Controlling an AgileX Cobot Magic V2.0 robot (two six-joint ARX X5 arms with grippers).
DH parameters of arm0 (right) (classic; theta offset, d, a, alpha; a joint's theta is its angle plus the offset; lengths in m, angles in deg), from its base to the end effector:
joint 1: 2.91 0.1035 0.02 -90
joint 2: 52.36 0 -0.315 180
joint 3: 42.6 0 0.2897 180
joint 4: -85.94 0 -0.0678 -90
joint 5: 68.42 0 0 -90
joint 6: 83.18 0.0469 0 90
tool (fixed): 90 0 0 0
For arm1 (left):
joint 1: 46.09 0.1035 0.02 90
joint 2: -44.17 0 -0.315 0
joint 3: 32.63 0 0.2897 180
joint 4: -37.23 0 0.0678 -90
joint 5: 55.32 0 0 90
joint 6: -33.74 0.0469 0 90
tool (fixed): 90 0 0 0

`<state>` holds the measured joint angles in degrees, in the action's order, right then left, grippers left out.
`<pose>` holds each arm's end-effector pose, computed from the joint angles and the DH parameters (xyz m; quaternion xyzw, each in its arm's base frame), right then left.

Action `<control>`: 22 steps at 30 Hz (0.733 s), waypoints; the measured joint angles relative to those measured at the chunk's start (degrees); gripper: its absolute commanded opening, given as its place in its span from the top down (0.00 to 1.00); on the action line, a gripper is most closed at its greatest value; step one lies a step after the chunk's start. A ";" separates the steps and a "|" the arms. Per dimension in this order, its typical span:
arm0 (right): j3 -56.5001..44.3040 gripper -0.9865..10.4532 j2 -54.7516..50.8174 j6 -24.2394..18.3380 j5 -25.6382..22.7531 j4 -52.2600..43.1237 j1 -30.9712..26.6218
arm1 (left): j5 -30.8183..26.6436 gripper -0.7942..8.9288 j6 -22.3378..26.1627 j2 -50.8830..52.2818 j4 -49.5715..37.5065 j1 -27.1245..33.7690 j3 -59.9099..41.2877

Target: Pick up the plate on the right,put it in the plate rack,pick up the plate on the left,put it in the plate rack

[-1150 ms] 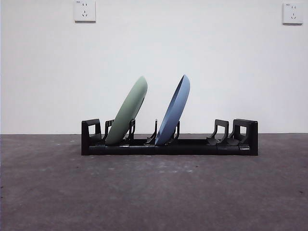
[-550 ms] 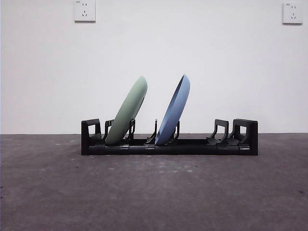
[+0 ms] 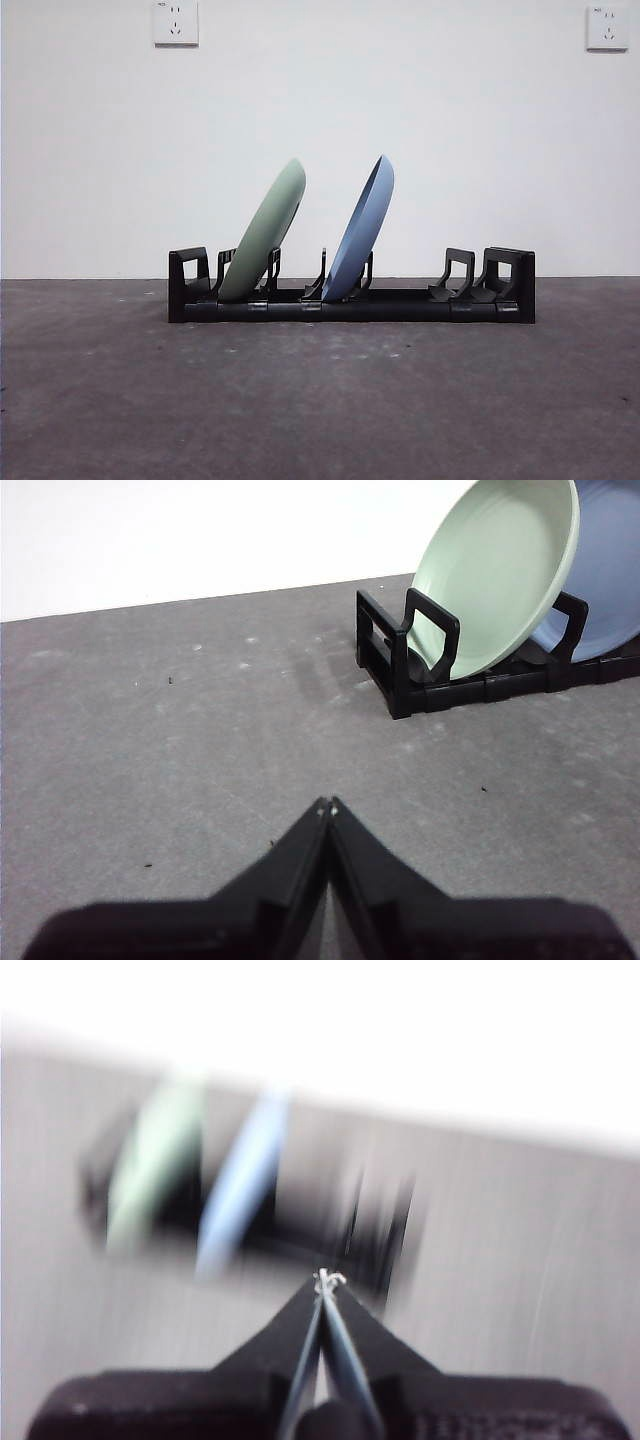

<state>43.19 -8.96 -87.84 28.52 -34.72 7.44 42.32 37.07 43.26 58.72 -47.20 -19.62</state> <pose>0.1116 0.0261 0.4819 -0.0441 0.1411 0.1545 0.9769 0.1009 -0.0082 0.1506 0.0242 0.0795 -0.0784 0.9935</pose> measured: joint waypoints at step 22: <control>-69.81 0.91 -41.92 5.18 -4.20 -34.58 -13.16 | 0.00 0.92 0.00 0.00 -0.02 0.00 0.00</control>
<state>-26.62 -50.89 -82.66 24.33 -69.29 -5.72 42.32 37.07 43.26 58.70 -47.20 -19.62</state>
